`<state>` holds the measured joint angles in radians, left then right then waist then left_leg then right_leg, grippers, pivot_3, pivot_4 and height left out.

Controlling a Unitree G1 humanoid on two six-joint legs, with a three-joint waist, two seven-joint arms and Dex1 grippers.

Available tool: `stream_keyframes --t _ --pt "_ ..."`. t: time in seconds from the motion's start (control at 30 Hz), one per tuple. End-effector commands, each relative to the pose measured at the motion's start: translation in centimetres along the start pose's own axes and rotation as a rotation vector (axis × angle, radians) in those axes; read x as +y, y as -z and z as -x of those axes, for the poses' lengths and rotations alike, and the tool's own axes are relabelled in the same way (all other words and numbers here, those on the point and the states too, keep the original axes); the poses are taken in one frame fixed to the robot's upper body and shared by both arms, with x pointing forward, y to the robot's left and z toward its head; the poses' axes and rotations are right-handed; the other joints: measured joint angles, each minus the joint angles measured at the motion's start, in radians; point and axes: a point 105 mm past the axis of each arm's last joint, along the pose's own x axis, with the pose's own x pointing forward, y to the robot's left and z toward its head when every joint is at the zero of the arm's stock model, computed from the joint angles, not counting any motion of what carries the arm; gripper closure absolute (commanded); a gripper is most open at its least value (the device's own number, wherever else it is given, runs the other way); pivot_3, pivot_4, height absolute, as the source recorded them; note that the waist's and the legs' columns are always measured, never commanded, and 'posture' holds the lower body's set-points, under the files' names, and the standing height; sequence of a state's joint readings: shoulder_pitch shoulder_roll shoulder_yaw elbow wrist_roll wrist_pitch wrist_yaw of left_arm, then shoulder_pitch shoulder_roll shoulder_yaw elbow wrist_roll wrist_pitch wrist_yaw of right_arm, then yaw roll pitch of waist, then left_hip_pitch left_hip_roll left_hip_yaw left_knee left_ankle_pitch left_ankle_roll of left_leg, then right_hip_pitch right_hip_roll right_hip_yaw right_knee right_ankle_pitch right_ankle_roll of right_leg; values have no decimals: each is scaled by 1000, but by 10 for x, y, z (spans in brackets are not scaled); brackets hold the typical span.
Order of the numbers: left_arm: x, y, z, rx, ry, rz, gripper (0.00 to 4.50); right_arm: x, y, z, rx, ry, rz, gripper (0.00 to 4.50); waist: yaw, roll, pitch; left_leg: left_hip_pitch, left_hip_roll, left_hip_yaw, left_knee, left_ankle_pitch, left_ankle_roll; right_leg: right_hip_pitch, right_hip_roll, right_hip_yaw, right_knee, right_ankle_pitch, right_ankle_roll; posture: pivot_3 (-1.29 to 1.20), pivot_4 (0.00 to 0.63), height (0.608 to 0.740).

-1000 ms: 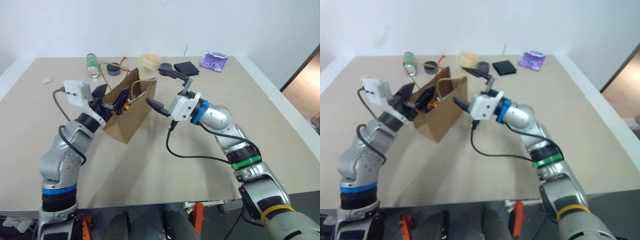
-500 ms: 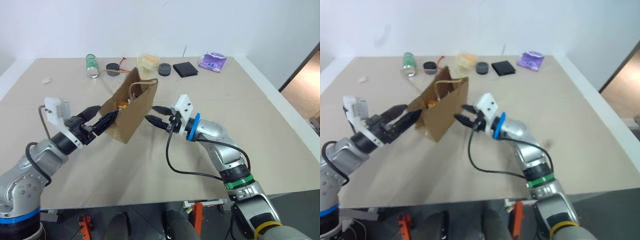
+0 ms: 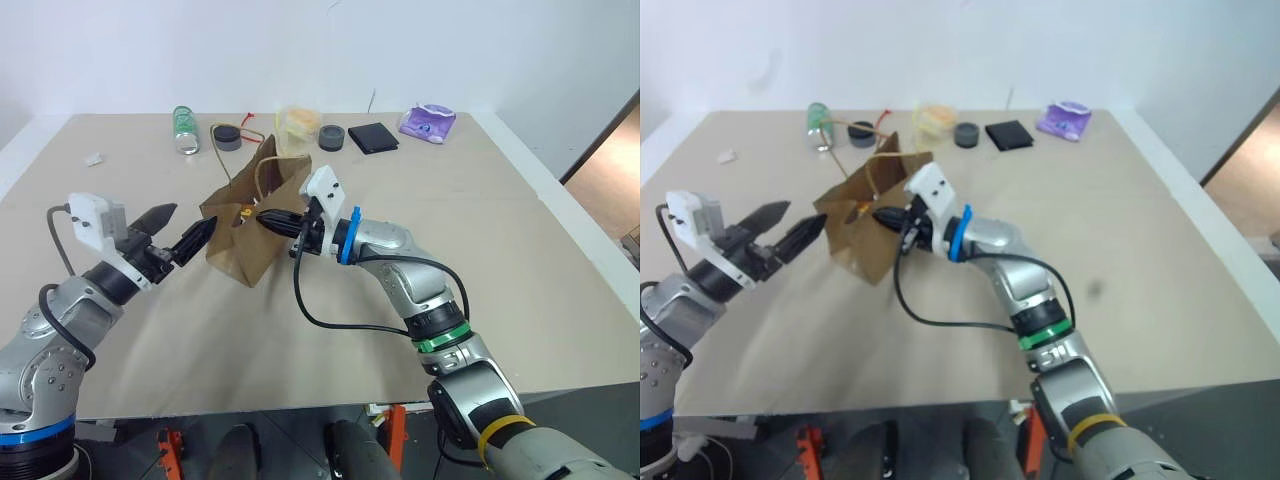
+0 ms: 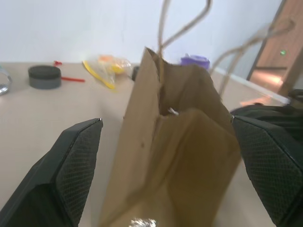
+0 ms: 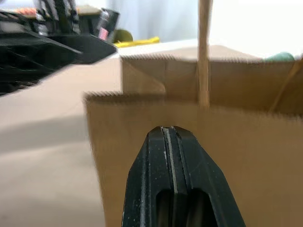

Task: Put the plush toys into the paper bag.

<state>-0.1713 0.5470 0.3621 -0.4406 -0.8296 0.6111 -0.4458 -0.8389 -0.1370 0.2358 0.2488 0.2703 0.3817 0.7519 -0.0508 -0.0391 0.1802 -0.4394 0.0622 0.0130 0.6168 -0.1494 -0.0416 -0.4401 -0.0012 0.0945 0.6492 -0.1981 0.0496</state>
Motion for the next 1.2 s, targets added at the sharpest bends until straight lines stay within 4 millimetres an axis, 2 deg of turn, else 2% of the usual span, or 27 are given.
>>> stream_keyframes --t 0.03,0.17,0.33,0.5,0.67,0.77,1.2 --pt "-11 4 -1 17 61 -12 0 -1 -16 -9 -38 -5 54 4416 0 0 0 0 0 0 0 0 0 0 0 0 0 0 0 0 150 740" --pt "-14 12 -5 39 73 -24 0 0 -18 -17 -48 -15 56 4416 -1 0 0 0 0 0 0 0 0 0 0 0 0 0 0 0 150 740" --pt "-2 16 -10 43 9 -74 0 4 -23 -25 -63 -38 61 4416 -1 0 0 0 0 0 0 0 0 0 0 0 0 0 0 0 150 740" --pt "-1 13 -13 10 -12 -124 0 6 -25 -28 -64 -52 69 4416 -1 0 0 0 1 0 0 0 0 0 0 0 0 0 0 0 150 740" --pt "-14 7 -5 -16 -19 -148 0 2 -24 -28 -57 -42 77 4416 -2 0 0 -1 1 0 -1 0 0 -1 0 0 0 0 0 0 150 740" --pt "-15 7 0 -21 -59 -157 0 -1 -23 -27 -53 -36 77 4416 -3 0 0 -1 1 1 -1 0 -1 -1 0 0 0 0 -1 0 150 740" --pt "2 11 1 -38 -195 -195 0 -1 -24 -28 -54 -47 83 4416 -3 0 0 0 1 0 -1 -1 -1 -1 1 0 0 -1 -1 0 150 740"
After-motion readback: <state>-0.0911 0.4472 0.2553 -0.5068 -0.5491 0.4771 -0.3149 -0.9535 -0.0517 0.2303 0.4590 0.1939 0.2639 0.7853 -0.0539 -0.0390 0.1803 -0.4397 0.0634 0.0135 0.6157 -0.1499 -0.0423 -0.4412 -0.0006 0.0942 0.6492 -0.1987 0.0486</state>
